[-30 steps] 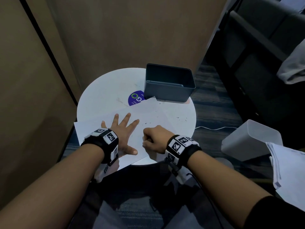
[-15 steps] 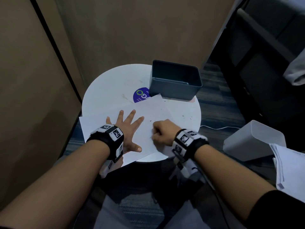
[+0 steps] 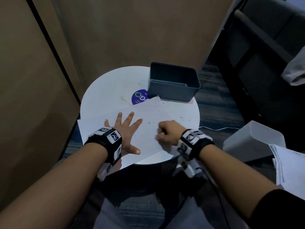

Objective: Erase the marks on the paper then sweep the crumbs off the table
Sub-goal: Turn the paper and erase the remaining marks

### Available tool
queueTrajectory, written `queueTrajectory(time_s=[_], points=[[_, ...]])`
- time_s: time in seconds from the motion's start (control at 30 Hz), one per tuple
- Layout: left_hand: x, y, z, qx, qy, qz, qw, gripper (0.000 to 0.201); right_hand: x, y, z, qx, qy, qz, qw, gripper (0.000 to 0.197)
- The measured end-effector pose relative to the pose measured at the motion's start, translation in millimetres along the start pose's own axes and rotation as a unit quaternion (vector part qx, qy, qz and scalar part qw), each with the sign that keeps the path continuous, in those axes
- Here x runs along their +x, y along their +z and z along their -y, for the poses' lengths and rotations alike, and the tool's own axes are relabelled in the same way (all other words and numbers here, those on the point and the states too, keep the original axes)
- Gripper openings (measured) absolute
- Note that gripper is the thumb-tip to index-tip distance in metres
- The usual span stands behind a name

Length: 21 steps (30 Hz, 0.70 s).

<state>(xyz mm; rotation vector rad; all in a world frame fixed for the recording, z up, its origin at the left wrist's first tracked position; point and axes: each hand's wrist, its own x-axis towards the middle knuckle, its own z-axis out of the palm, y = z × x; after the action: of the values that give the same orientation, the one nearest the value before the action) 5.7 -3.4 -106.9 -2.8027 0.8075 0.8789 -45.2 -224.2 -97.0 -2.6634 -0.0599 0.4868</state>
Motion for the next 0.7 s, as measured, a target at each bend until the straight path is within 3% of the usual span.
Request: queueTrajectory(time_s=[0.17,0.23,0.33,0.4,0.47,0.63,0.7], points=[[0.1,4.4,0.0,-0.004,0.002,0.006,1.0,0.13,-15.2,-39.5,-57.8,-0.064,0.073,-0.037,0.995,0.028],[0.8,2.4,3.0,-0.007,-0.001,0.003,1.0,0.13,-9.8,-36.3,-48.7,-0.059,0.062,-0.048,0.995,0.023],[-0.2,-0.5,1.4,-0.006,0.001,0.006,1.0,0.13,-0.9,-10.2,-3.3,0.001,-0.019,-0.03,0.999,0.007],[-2.4,-1.3,-0.3,-0.002,-0.002,0.004,1.0,0.129,-0.5,14.6,22.0,0.028,-0.046,-0.003,0.999,0.014],[-4.1,-3.1,-0.8,0.0,-0.006,0.007,1.0,0.129,-2.2,21.7,20.0,0.034,-0.045,0.01,0.998,0.017],[-3.1,-2.0,-0.6,-0.002,0.001,0.021,1.0,0.132,-17.3,-24.6,-38.3,-0.033,0.043,-0.018,0.998,0.024],[-2.1,-2.3,1.1,-0.005,0.0,0.022,1.0,0.132,-18.6,-27.9,-31.9,-0.029,0.033,-0.041,0.998,0.019]])
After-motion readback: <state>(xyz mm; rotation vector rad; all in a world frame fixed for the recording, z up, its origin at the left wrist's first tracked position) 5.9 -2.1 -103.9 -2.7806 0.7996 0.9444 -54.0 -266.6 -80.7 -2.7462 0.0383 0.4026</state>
